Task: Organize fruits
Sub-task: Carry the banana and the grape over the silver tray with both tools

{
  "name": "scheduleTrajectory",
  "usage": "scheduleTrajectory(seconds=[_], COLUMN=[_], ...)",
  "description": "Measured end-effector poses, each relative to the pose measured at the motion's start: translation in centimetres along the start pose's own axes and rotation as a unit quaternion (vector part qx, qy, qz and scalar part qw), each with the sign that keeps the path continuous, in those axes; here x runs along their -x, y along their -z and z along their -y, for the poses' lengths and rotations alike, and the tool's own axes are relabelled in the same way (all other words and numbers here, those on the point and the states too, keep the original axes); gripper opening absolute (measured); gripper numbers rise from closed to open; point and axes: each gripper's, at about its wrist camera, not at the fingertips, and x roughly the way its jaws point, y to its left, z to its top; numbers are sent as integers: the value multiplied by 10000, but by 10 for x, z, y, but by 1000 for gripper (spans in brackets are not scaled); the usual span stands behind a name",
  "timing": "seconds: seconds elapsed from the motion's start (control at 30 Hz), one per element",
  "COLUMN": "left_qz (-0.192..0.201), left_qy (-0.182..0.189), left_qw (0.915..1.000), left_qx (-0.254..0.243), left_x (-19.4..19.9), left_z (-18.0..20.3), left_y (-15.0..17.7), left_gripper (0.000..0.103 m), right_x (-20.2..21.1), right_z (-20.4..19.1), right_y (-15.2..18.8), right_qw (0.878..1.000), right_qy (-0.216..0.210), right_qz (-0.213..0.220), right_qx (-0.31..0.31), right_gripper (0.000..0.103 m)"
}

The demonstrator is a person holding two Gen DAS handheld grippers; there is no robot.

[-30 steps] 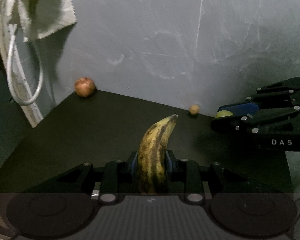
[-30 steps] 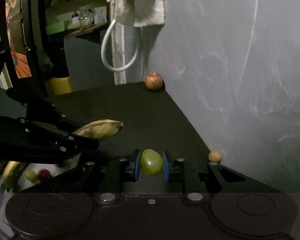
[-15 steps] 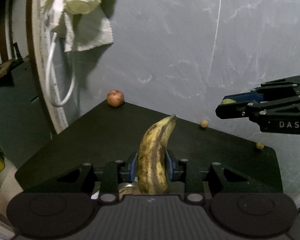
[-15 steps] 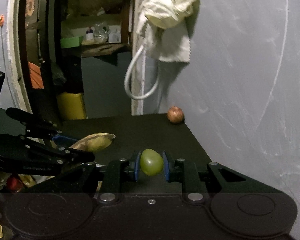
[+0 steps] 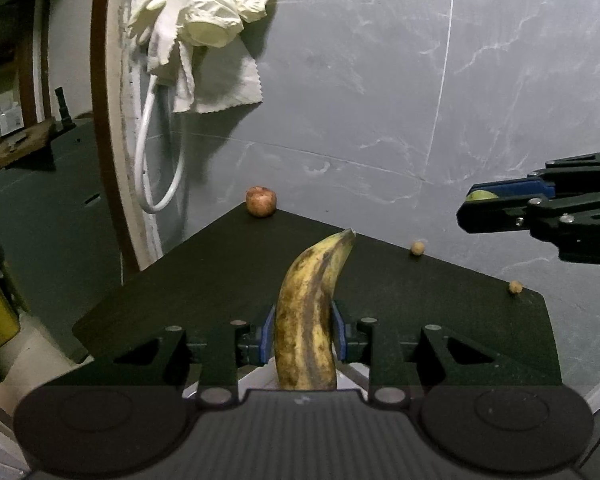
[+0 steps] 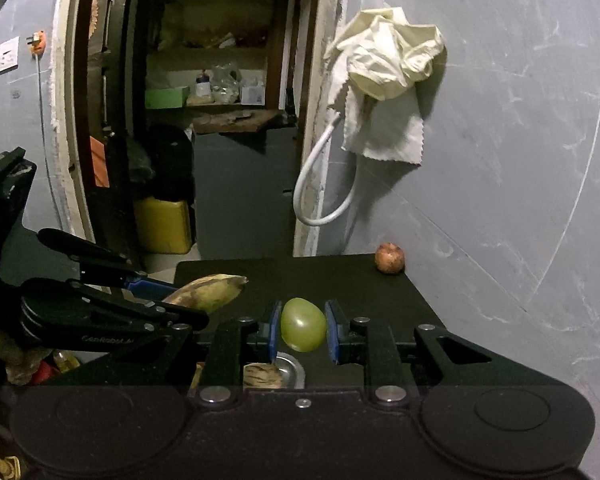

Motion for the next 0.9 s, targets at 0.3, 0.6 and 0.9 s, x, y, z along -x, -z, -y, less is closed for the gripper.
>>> scheduleTrajectory(seconds=[0.3, 0.6, 0.9], left_qz=[56, -51, -382], left_qy=[-26, -183, -558], left_qw=[10000, 9994, 9962], left_qx=[41, 299, 554], left_x=[24, 39, 46], left_z=[-6, 13, 51], left_y=[17, 42, 68], left_gripper=[31, 31, 31], right_x=[20, 31, 41], right_z=[-28, -32, -16], right_y=[1, 12, 40], right_qw=[9999, 9991, 9945], right_qy=[-50, -376, -987], right_qz=[69, 38, -139], right_qx=[83, 206, 317], right_gripper=[24, 24, 24])
